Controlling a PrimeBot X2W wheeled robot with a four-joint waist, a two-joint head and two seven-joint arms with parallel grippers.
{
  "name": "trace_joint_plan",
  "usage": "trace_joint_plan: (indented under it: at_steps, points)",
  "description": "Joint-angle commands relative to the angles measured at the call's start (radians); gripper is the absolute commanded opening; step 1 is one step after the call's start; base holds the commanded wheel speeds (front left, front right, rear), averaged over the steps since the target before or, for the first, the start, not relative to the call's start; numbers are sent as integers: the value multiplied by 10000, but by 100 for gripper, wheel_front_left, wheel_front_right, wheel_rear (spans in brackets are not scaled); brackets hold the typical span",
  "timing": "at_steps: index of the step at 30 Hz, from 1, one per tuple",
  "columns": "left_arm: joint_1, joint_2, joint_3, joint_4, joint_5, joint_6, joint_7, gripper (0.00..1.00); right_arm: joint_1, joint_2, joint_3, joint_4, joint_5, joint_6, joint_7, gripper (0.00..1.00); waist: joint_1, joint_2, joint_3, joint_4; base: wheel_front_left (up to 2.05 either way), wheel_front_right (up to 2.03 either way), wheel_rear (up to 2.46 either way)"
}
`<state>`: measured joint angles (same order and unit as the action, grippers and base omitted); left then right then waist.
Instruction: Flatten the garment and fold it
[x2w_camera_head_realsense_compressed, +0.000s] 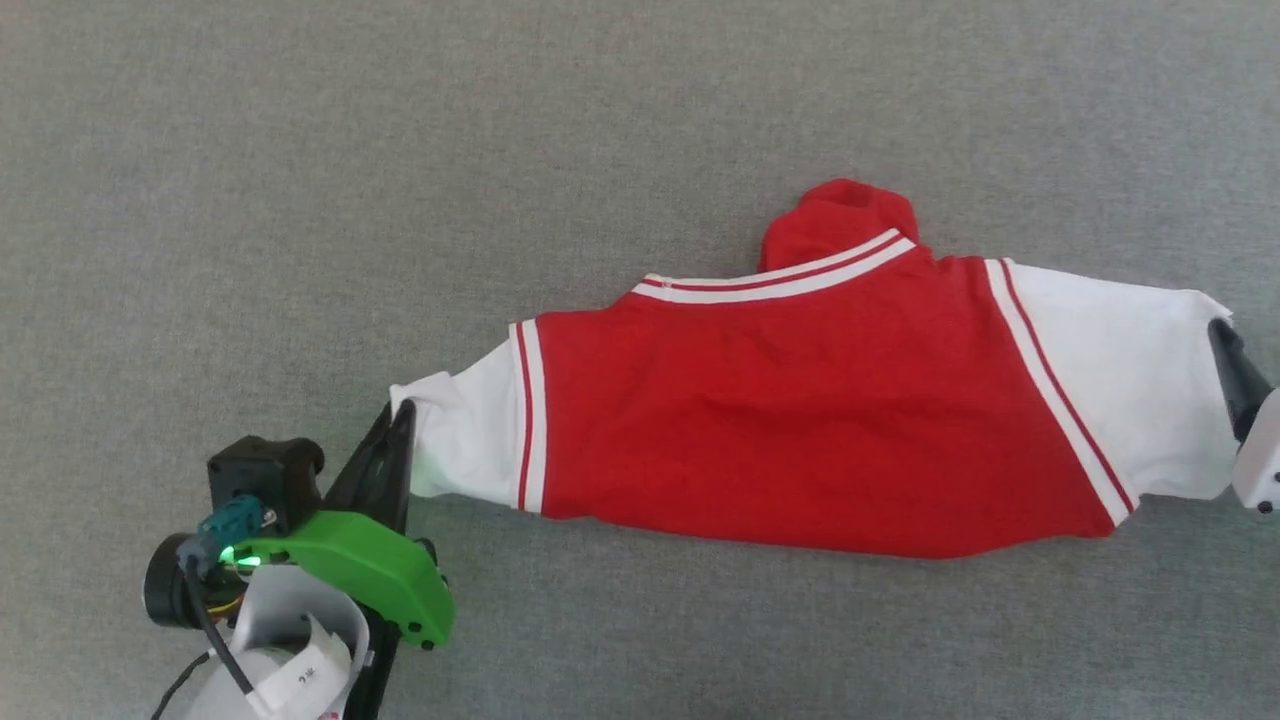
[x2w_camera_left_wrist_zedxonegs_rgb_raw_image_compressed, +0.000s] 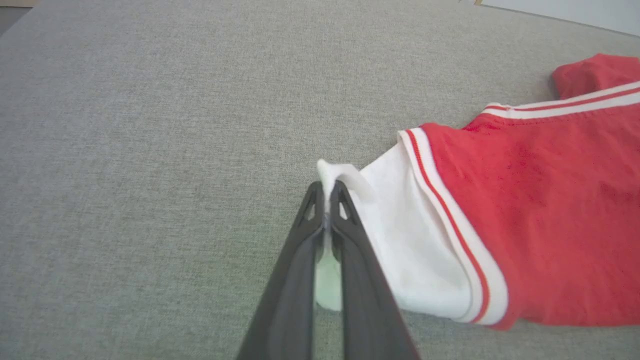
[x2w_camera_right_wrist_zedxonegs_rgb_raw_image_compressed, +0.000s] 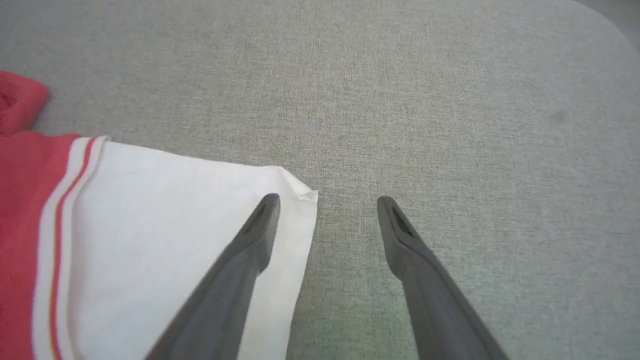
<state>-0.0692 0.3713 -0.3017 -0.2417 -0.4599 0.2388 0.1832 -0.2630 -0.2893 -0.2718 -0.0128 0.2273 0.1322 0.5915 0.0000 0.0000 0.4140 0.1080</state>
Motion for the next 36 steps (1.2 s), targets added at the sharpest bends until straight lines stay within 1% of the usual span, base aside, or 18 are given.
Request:
trace_joint_plan:
  at_steps: [1, 3, 4, 5, 6, 7, 10, 14, 19, 22, 26, 29, 36]
  points:
    - [-181, -94, -32, 36, 66, -25, 2, 0, -127, -78, 129, 255, -15, -15, 158, 100, 0, 0, 169, 173, 0, 0, 0]
    - [-222, -135, -98, 105, 70, -45, -19, 0, -155, -105, 301, 574, 122, -15, 363, 100, 0, 0, 179, 231, 0, 0, 0]
    - [-233, -151, -123, 132, 68, -51, -27, 0, -172, -90, 359, 684, 223, -15, 457, 97, 0, 0, 172, 252, 0, 0, 0]
    - [-239, -165, -147, 162, 64, -58, -37, 0, -194, -90, 423, 768, 319, -15, 514, 48, 0, 0, 153, 270, 0, 0, 0]
    - [-238, -169, -159, 185, 61, -61, -41, 0, -209, -92, 447, 822, 367, -15, 526, 28, 0, 0, 128, 275, 0, 0, 0]
    - [-235, -168, -167, 212, 61, -61, -48, 0, -212, -94, 476, 876, 406, -15, 534, 0, 0, 0, 89, 272, 0, 0, 0]
    - [-215, -171, -181, 338, 17, -83, -77, 0, -262, -108, 472, 1049, 462, -15, 423, 0, 0, 0, -102, 221, 0, 0, 0]
    - [-357, -123, -169, 533, 44, -166, -227, 0, -398, -187, 503, 1100, 404, -15, -120, 0, 0, 0, -520, 80, 0, 0, 0]
    - [-1263, 19, -135, 734, 402, -306, -520, 0, -799, -268, 782, 784, 497, -15, -990, 0, 0, 0, -1204, -169, 0, 0, 0]
    - [-1987, 179, -210, 885, 600, -503, -409, 0, -1179, -153, 1020, 398, 560, -15, -1334, 0, 0, 0, -1647, -361, 0, 0, 0]
    - [-3226, 237, -231, 995, 538, -877, -114, 0, -2041, -212, 1544, -23, 540, -15, -1684, 0, 0, 0, -2252, -648, 0, 0, 0]
    - [-4278, 318, -124, 1135, 412, -1122, 217, 0, -2978, -409, 2137, -201, 456, -15, -1870, 0, 0, 0, -2654, -888, 0, 0, 0]
    - [-6656, 660, 4, 1602, 389, -1495, 1333, 0, -5456, -779, 3382, 186, 310, -15, -1903, 0, 0, 0, -3231, -1270, 0, 0, 0]
